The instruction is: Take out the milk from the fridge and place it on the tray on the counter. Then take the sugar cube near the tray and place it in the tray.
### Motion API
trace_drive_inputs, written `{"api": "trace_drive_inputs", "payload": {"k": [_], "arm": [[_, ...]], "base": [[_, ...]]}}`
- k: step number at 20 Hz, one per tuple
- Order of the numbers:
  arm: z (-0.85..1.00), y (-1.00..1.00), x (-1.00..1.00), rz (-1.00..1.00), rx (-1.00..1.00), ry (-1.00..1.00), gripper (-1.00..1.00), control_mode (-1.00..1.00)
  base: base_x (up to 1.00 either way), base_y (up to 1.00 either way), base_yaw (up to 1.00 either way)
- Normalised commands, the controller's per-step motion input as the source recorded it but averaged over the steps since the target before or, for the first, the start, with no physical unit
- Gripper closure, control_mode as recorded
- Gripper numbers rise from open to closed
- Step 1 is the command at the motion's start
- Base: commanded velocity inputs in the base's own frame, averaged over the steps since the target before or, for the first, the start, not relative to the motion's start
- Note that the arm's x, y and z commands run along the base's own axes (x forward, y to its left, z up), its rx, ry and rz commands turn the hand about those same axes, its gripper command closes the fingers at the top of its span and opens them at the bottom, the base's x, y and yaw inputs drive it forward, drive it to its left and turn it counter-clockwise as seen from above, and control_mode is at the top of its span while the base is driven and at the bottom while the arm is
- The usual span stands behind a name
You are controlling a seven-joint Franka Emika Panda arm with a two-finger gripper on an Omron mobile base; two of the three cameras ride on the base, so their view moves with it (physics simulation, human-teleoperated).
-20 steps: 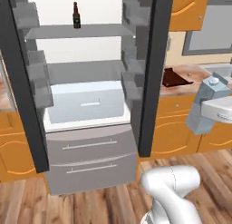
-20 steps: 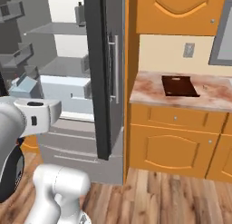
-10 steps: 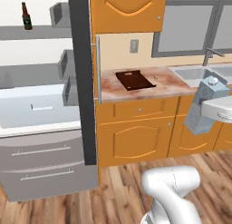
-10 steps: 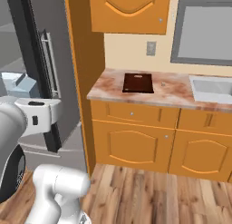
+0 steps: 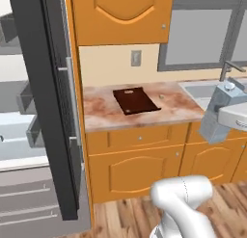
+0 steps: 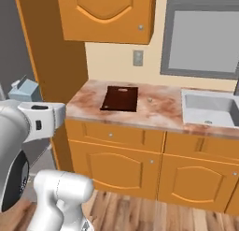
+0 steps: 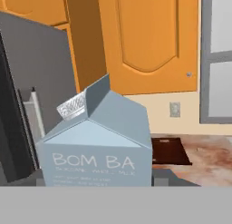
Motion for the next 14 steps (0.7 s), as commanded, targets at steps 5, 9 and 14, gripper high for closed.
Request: {"api": "trace_drive_inputs", "payload": {"k": [5, 9, 14], "arm": [[0.0, 0.0, 0.0, 0.0, 0.0, 0.0, 1.0, 1.0], [0.0, 0.0, 0.0, 0.0, 0.0, 0.0, 1.0, 1.0], [0.0, 0.0, 0.0, 0.0, 0.0, 0.0, 1.0, 1.0]], "base": [[0.99, -0.22, 0.04], [0.57, -0.85, 0.17], [0.79, -0.02, 0.32]]}}
